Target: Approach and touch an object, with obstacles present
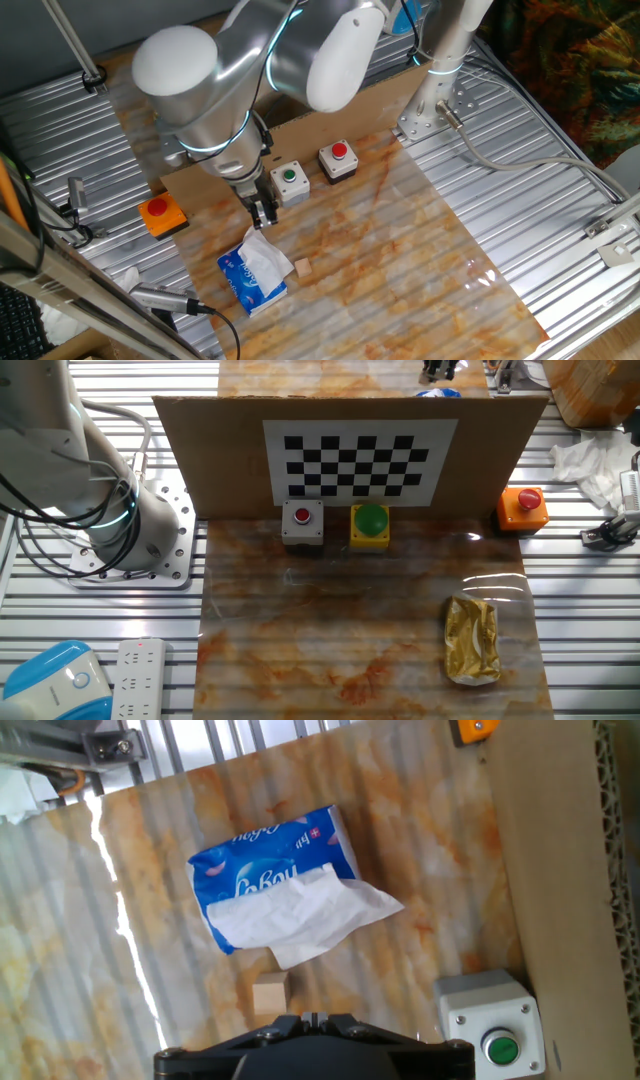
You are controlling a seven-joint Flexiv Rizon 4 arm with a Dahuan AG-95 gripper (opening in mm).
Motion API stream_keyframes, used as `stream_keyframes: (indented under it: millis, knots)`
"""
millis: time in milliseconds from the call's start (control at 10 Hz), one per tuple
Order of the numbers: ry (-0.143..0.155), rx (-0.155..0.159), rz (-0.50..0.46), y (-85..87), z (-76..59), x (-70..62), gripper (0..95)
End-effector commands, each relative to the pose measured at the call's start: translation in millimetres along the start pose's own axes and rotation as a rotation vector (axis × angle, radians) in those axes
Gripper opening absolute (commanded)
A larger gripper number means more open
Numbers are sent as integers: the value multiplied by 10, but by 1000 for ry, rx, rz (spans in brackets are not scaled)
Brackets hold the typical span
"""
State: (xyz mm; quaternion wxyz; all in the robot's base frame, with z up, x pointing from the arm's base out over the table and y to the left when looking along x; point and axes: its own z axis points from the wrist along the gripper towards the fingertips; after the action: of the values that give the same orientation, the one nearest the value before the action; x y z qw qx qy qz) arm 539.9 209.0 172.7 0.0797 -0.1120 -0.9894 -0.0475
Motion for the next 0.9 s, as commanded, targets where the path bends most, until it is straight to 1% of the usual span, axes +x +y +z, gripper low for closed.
stream_keyframes:
  millis: [100, 200, 600, 900]
  knots:
    - [-3, 5, 3, -12, 88, -40, 0]
    - [-9, 12, 0, -13, 146, -66, 0]
    - [-28, 8, 6, -7, 466, -175, 0]
    - [-43, 10, 7, 9, 692, -220, 0]
